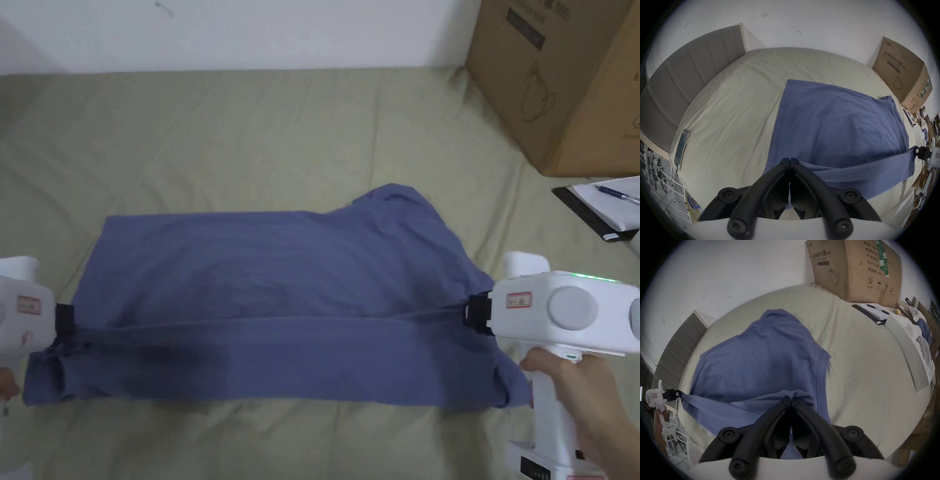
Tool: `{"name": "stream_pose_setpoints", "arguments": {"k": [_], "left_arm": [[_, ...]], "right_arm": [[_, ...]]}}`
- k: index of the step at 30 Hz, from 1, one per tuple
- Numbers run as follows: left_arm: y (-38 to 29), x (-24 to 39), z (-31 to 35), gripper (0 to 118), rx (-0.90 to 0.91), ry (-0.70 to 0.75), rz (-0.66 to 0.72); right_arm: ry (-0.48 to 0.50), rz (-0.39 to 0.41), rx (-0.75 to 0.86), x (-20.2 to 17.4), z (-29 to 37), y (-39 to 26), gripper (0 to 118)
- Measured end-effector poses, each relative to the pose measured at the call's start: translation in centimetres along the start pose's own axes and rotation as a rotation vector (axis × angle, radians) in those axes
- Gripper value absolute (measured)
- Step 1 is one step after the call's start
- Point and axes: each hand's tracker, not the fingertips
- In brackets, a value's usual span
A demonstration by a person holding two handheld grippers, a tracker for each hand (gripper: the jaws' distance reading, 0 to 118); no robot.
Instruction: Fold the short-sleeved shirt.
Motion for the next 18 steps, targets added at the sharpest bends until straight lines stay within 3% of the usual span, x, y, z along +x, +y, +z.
{"name": "stream_pose_setpoints", "arguments": {"k": [3, 4, 5, 6, 7, 8, 9, 13, 15, 16, 18], "left_arm": [[0.4, 0.1, -2.5, 4, -0.031, 0.009, -0.018], [0.5, 0.0, -3.2, 17, -0.044, 0.023, -0.027], [0.4, -0.2, -3.4, 36, -0.058, 0.052, -0.024], [0.4, -0.5, -3.6, 61, -0.057, 0.053, -0.02], [0.3, -0.9, -3.7, 91, -0.058, 0.047, -0.012], [0.1, -1.4, -3.3, 104, -0.054, 0.036, 0.01], [-0.1, -1.9, -2.7, 105, -0.04, 0.015, 0.044], [-1.5, -3.9, 1.1, 105, 0.04, -0.035, 0.146], [-2.6, -4.6, 3.1, 101, 0.054, -0.047, 0.146], [-3.7, -4.9, 4.2, 86, 0.06, -0.047, 0.145], [-5.5, -5.0, 5.7, 40, 0.093, -0.046, 0.131]], "right_arm": [[-0.025, 0.025, -0.017, 0.0, -2.0, 1.1, 1], [-0.028, 0.025, -0.032, 0.1, -2.7, 1.5, 2], [-0.021, 0.029, -0.053, 0.3, -3.2, 1.6, 15], [-0.013, 0.05, -0.095, 0.4, -3.7, 1.8, 38], [-0.044, 0.066, -0.113, 0.3, -4.0, 1.9, 76], [-0.068, 0.089, -0.112, 0.3, -4.0, 1.8, 92], [-0.068, 0.096, -0.1, 0.3, -3.5, 1.7, 93], [-0.006, 0.051, -0.028, 0.5, 0.5, 0.9, 86], [0.038, 0.03, 0.019, 0.6, 2.6, -0.1, 60], [0.061, 0.029, 0.044, 0.5, 3.7, -0.9, 40], [0.075, 0.033, 0.043, 0.2, 5.6, -2.3, 13]]}}
